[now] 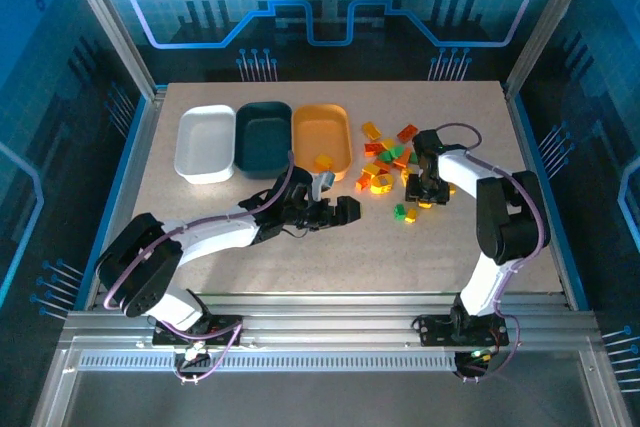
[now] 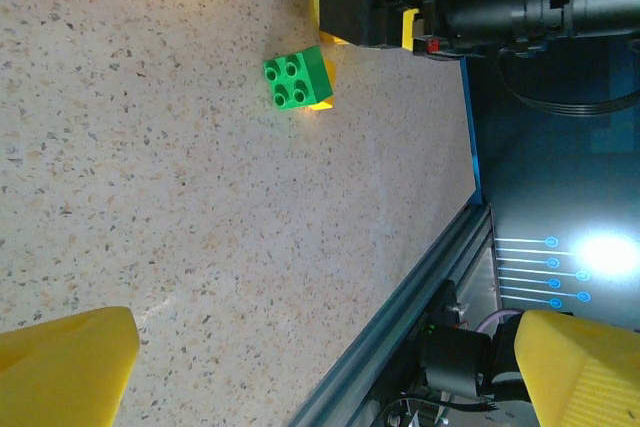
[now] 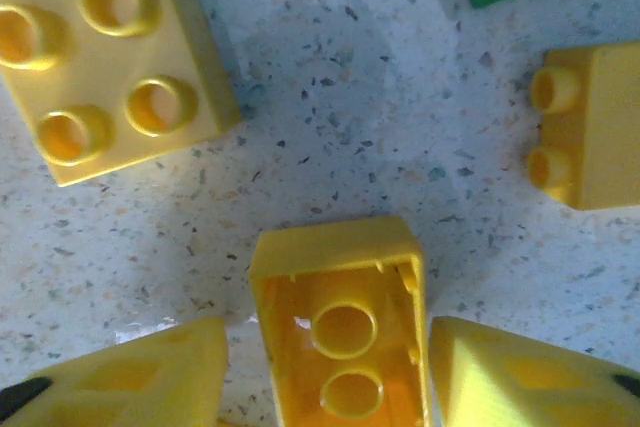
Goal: Sort the legos into containers by color
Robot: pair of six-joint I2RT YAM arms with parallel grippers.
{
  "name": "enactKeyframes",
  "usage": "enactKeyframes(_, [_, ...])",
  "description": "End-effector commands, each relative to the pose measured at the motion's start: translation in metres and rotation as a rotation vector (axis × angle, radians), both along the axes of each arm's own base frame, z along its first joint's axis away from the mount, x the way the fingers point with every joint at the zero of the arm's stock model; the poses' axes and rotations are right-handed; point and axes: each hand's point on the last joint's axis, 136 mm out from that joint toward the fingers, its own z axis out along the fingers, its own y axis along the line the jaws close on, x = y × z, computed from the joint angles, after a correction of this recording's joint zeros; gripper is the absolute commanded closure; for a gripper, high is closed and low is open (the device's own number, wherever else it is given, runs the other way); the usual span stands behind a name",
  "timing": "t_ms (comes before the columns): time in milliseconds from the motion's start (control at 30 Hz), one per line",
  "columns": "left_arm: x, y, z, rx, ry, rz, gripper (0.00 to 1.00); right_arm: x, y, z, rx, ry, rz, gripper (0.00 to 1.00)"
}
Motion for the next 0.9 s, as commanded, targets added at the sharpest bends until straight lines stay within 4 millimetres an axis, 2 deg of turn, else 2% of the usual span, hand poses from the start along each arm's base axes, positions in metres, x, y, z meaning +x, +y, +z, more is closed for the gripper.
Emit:
enactKeyframes(0, [-0.002, 0.000, 0.015, -0.016, -0.045, -0.018, 0.01, 0.004, 0.000, 0.002, 0.029, -0.012, -0.020, 0.57])
enactKeyframes(167, [0.001, 0.016, 0.021, 0.023, -0.090, 0.004, 0.01, 0.003, -0.004, 0.025, -0.019, -0.084, -0.023, 0.67])
enactKeyframes(233, [0.007, 0.030, 0.025, 0.031, -0.104, 0.041, 0.01, 0.004, -0.002, 0.042, -0.029, -0.134, -0.020, 0.68])
enactKeyframes(300, [0.020, 0.058, 0.026, 0.045, -0.103, 0.156, 0.01, 0.007, 0.012, 0.063, -0.011, -0.194, 0.001, 0.68])
enactKeyframes(367, [0.033, 0.100, 0.020, 0.071, -0.085, 0.331, 0.01, 0.017, 0.044, 0.087, 0.057, -0.258, 0.064, 0.67])
enactKeyframes(467, [0.040, 0.173, 0.008, 0.067, -0.010, 0.614, 0.01, 0.038, 0.109, 0.117, 0.122, -0.336, 0.196, 0.66])
enactKeyframes(567, [0.030, 0.227, -0.008, 0.067, 0.070, 0.820, 0.01, 0.061, 0.179, 0.125, 0.126, -0.360, 0.345, 0.65])
enactKeyframes(600, [0.026, 0.236, -0.010, 0.064, 0.077, 0.845, 0.01, 0.070, 0.200, 0.125, 0.117, -0.371, 0.385, 0.65])
enactKeyframes(700, [0.008, 0.244, -0.012, 0.082, 0.084, 0.845, 0.01, 0.092, 0.243, 0.114, 0.143, -0.375, 0.442, 0.65])
enactKeyframes(867, [-0.013, 0.238, -0.020, 0.063, 0.108, 0.789, 0.01, 0.113, 0.277, 0.090, 0.156, -0.328, 0.474, 0.65])
